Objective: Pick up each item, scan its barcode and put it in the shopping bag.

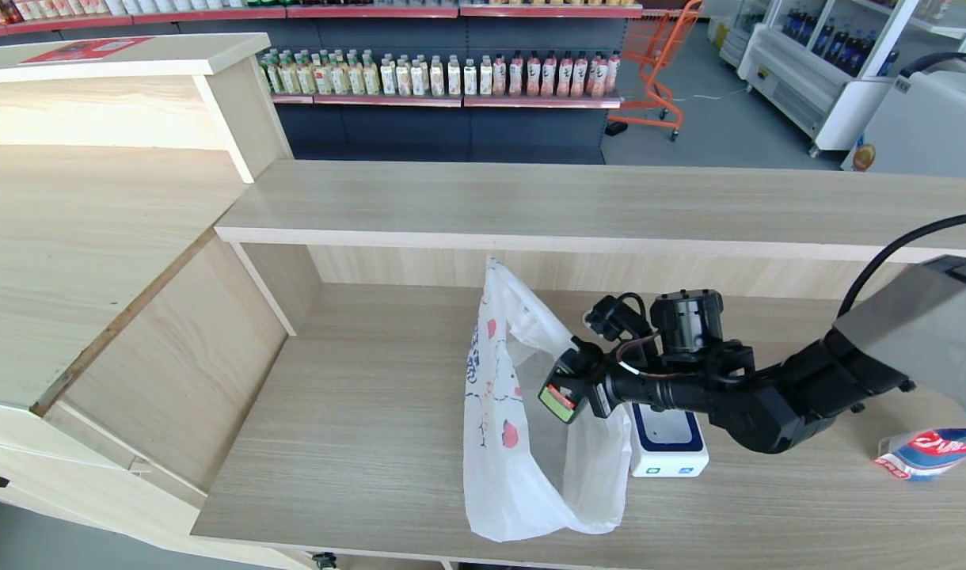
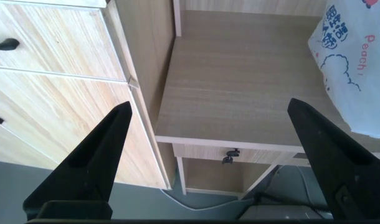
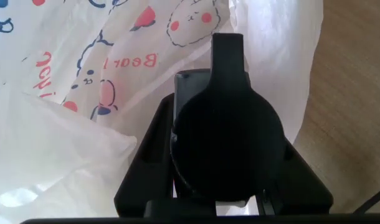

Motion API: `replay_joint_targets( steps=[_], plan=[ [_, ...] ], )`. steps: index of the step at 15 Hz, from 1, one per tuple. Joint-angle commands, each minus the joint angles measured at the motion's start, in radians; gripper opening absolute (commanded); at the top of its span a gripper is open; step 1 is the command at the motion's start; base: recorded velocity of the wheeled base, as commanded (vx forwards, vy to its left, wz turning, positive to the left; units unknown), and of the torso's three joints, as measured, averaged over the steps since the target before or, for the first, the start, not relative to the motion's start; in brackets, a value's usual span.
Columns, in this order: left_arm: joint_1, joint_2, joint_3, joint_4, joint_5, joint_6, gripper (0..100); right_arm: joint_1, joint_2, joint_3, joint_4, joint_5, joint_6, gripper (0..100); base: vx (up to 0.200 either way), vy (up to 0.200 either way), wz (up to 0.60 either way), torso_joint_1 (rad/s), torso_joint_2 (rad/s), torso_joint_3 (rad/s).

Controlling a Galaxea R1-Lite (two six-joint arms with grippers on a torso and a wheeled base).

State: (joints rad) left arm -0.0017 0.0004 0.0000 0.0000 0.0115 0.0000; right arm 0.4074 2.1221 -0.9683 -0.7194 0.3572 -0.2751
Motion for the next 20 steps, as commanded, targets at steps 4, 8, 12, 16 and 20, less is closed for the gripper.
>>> replay_joint_targets(
  steps=[4, 8, 12, 16, 20],
  plan=[
    [0.000, 0.000, 0.000, 0.000, 0.001, 0.000, 100, 0.007, 0.061, -0.036, -0.009, 0.000, -0.022, 0, 0.000, 0.000, 0.00, 0.000, 0.00, 0.000],
    [0.000, 0.000, 0.000, 0.000, 0.001, 0.000, 100, 0.027, 0.134, -0.110, -0.071, -0.003, -0.038, 0, 0.000, 0.000, 0.00, 0.000, 0.00, 0.000],
    [0.000, 0.000, 0.000, 0.000, 0.001, 0.000, 100, 0.048, 0.176, -0.125, -0.115, -0.003, -0.127, 100, 0.000, 0.000, 0.00, 0.000, 0.00, 0.000],
    [0.000, 0.000, 0.000, 0.000, 0.001, 0.000, 100, 0.059, 0.160, -0.118, -0.135, -0.003, -0.095, 100, 0.000, 0.000, 0.00, 0.000, 0.00, 0.000],
    [0.000, 0.000, 0.000, 0.000, 0.001, 0.000, 100, 0.051, 0.045, -0.063, -0.134, -0.003, 0.123, 100, 0.000, 0.000, 0.00, 0.000, 0.00, 0.000]
  ],
)
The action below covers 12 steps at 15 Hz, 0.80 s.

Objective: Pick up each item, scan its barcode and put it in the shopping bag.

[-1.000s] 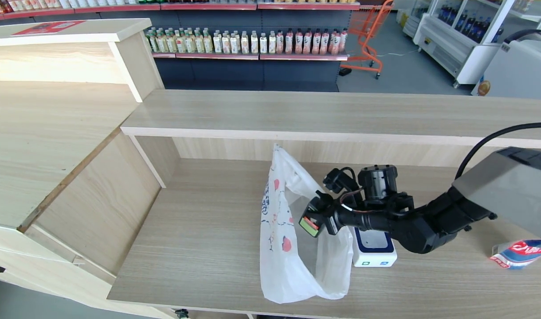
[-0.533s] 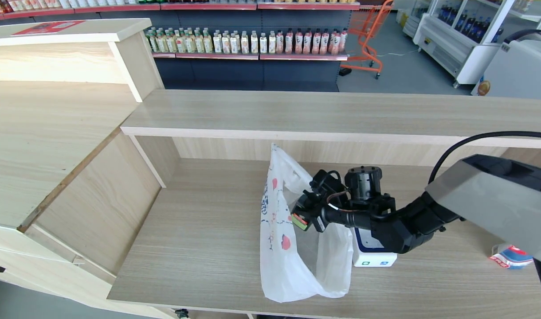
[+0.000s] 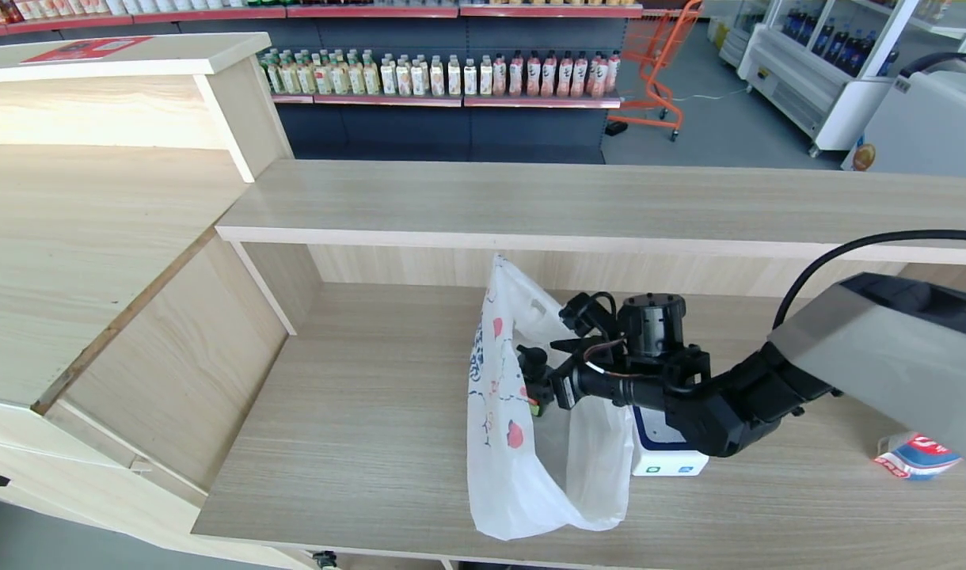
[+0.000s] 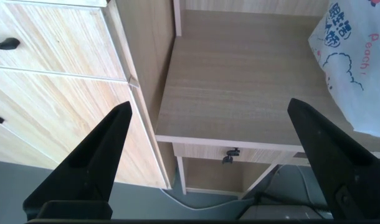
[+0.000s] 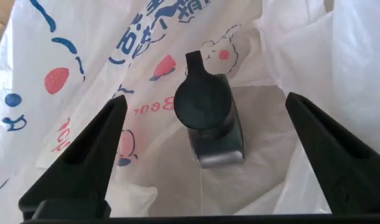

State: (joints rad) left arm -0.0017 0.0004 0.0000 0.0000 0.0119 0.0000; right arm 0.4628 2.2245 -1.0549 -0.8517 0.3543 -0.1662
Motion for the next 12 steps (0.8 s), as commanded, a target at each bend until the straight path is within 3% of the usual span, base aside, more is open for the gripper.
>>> replay_joint_targets(
  steps=[1, 3, 7, 10, 12],
  plan=[
    [0.000, 0.000, 0.000, 0.000, 0.000, 0.000, 100, -0.012, -0.120, 0.065, 0.003, -0.008, 0.111, 100, 0.000, 0.000, 0.00, 0.000, 0.00, 0.000],
    [0.000, 0.000, 0.000, 0.000, 0.000, 0.000, 100, -0.016, -0.206, 0.128, 0.033, -0.040, 0.224, 100, 0.000, 0.000, 0.00, 0.000, 0.00, 0.000],
    [0.000, 0.000, 0.000, 0.000, 0.002, 0.000, 100, -0.102, -0.325, 0.181, 0.080, -0.046, 0.263, 100, 0.000, 0.000, 0.00, 0.000, 0.00, 0.000],
    [0.000, 0.000, 0.000, 0.000, 0.000, 0.000, 100, -0.124, -0.528, 0.257, 0.086, -0.040, 0.382, 100, 0.000, 0.000, 0.00, 0.000, 0.00, 0.000],
    [0.000, 0.000, 0.000, 0.000, 0.000, 0.000, 100, -0.121, -0.675, 0.246, 0.220, -0.041, 0.435, 100, 0.000, 0.000, 0.00, 0.000, 0.00, 0.000]
  ],
)
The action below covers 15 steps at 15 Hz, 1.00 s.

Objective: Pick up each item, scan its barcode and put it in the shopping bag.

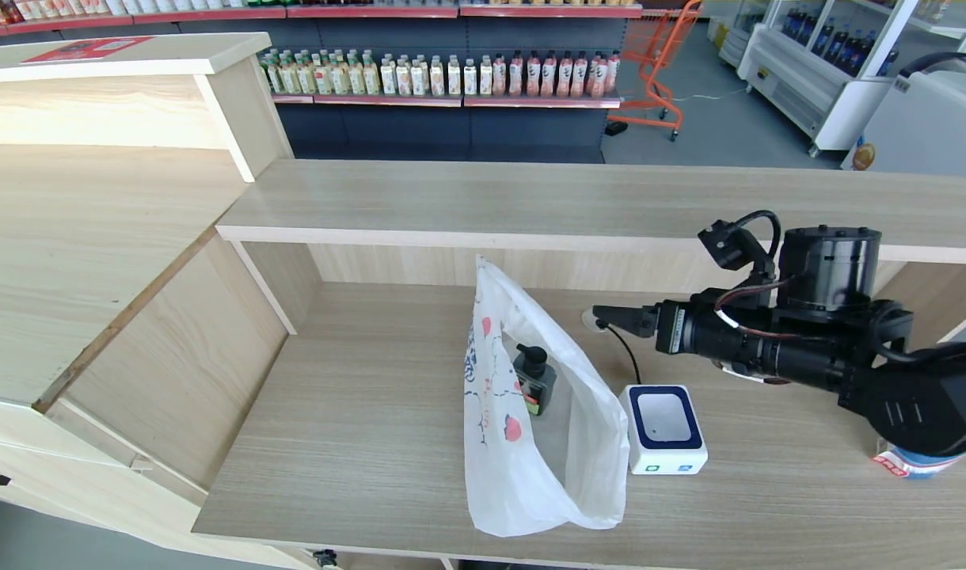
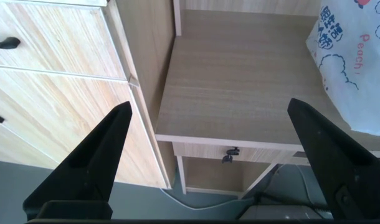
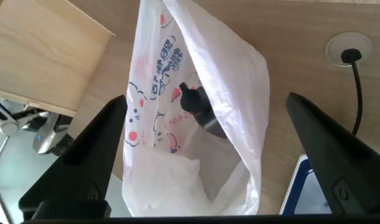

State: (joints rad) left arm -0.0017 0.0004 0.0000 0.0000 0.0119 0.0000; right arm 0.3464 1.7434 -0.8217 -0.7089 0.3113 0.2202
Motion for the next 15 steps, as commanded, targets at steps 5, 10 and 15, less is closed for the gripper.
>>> replay_joint_targets(
  steps=[5, 10, 15],
  plan=[
    [0.000, 0.000, 0.000, 0.000, 0.000, 0.000, 100, -0.195, -0.553, 0.150, 0.390, -0.024, 0.047, 100, 0.000, 0.000, 0.00, 0.000, 0.00, 0.000],
    [0.000, 0.000, 0.000, 0.000, 0.000, 0.000, 100, -0.247, -0.849, 0.348, 0.595, -0.103, 0.047, 100, 0.000, 0.000, 0.00, 0.000, 0.00, 0.000],
    [0.000, 0.000, 0.000, 0.000, 0.000, -0.002, 100, -0.259, -1.021, 0.386, 0.789, -0.106, 0.048, 100, -0.080, -0.080, 0.00, 0.000, 0.00, 0.001]
  ],
)
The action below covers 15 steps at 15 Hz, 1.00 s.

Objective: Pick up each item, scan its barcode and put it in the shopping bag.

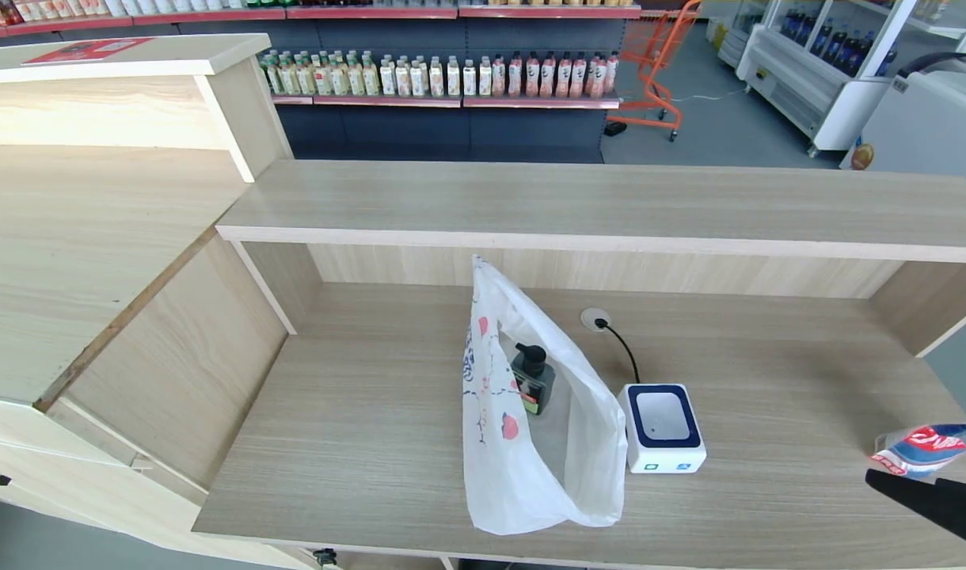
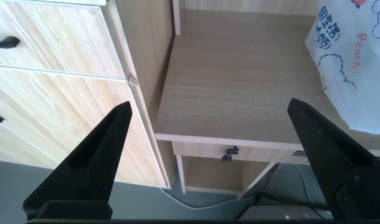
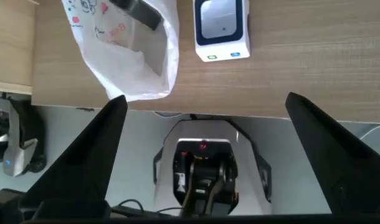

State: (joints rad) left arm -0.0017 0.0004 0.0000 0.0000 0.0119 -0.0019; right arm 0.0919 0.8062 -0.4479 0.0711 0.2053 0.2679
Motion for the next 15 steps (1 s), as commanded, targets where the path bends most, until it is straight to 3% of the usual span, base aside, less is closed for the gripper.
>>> replay_joint_targets(
  steps=[1, 6, 9, 15],
  plan=[
    [0.000, 0.000, 0.000, 0.000, 0.000, 0.000, 100, -0.004, -0.088, 0.009, 0.016, 0.000, 0.001, 100, -0.200, -0.200, 0.00, 0.007, 0.01, 0.002],
    [0.000, 0.000, 0.000, 0.000, 0.000, 0.002, 100, -0.032, -0.078, 0.000, 0.018, 0.000, 0.002, 100, -0.200, -0.200, 0.00, -0.001, 0.00, 0.003],
    [0.000, 0.000, 0.000, 0.000, 0.000, 0.002, 100, -0.035, -0.062, -0.014, 0.018, 0.000, 0.004, 100, 0.000, 0.000, 0.00, 0.000, 0.00, 0.000],
    [0.000, 0.000, 0.000, 0.000, -0.001, 0.007, 100, -0.192, 0.082, -0.134, 0.015, 0.000, 0.134, 100, 0.000, -0.200, 0.00, 0.011, 0.01, 0.003]
  ],
)
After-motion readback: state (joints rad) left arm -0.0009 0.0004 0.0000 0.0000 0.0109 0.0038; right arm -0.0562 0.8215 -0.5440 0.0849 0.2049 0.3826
